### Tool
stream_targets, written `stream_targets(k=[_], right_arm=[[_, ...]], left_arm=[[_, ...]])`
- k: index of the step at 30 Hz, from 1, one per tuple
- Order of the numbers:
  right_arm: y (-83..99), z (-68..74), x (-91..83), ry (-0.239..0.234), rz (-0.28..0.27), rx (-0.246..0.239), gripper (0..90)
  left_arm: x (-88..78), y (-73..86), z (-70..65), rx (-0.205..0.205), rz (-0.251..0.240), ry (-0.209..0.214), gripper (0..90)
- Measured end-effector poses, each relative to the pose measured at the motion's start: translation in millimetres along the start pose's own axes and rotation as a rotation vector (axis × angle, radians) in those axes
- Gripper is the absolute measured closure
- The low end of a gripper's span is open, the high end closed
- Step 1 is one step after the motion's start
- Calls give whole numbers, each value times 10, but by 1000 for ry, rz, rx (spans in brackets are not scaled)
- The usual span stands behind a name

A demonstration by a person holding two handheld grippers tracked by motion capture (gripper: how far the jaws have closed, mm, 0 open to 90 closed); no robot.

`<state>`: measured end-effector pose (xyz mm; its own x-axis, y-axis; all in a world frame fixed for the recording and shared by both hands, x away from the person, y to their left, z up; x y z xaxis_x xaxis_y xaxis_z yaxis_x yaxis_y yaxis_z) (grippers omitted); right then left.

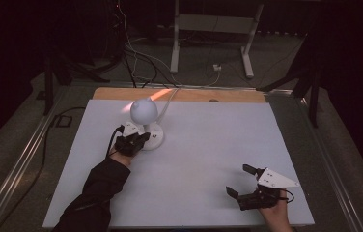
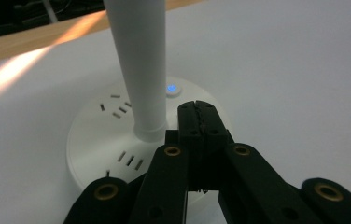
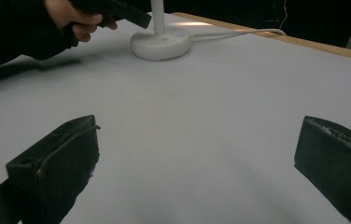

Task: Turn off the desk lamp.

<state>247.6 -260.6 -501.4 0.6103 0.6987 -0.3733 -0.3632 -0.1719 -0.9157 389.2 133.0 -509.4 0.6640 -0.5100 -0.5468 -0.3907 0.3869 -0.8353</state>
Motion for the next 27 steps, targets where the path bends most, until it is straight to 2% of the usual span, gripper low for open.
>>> stream_targets(k=[3, 4, 9, 12, 14, 17, 21, 24, 27], right_arm=[[-3, 2, -2, 0, -2, -3, 0], [-3, 2, -4, 0, -3, -4, 0], [-7, -7, -16, 1, -7, 0, 0], [-8, -9, -21, 1, -10, 0, 0], [-10, -12, -23, 1, -11, 0, 0], [-10, -13, -24, 2, -11, 0, 0], [-9, -14, -24, 2, -11, 0, 0], [-10, -14, -23, 2, -11, 1, 0], [-11, -12, -19, 1, -10, 1, 0]], left_arm=[[-65, -45, -21, 0, -10, 15, 900], [-84, -54, -35, 4, -8, 19, 855], [-202, -75, -74, -4, -6, 51, 777], [-258, -92, -103, -5, -3, 55, 655], [-292, -105, -112, -20, -5, 63, 608], [-337, -108, -113, -33, 6, 50, 469], [-399, -69, -102, -54, 19, 55, 339], [-445, -18, -89, -71, 42, 65, 197], [-517, 35, -76, -79, 40, 76, 138]])
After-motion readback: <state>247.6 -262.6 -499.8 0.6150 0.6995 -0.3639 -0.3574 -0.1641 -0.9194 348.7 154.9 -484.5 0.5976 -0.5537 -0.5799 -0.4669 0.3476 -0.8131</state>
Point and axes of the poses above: each handheld gripper's, and its own axes: x roughly forward along the jaws, y roughly out of its underside, z roughly to its left, the point moved 3 cm from there along x, roughly forward along the jaws, and after that the axes turned 6 degrees about x, right-handed, at the moved point
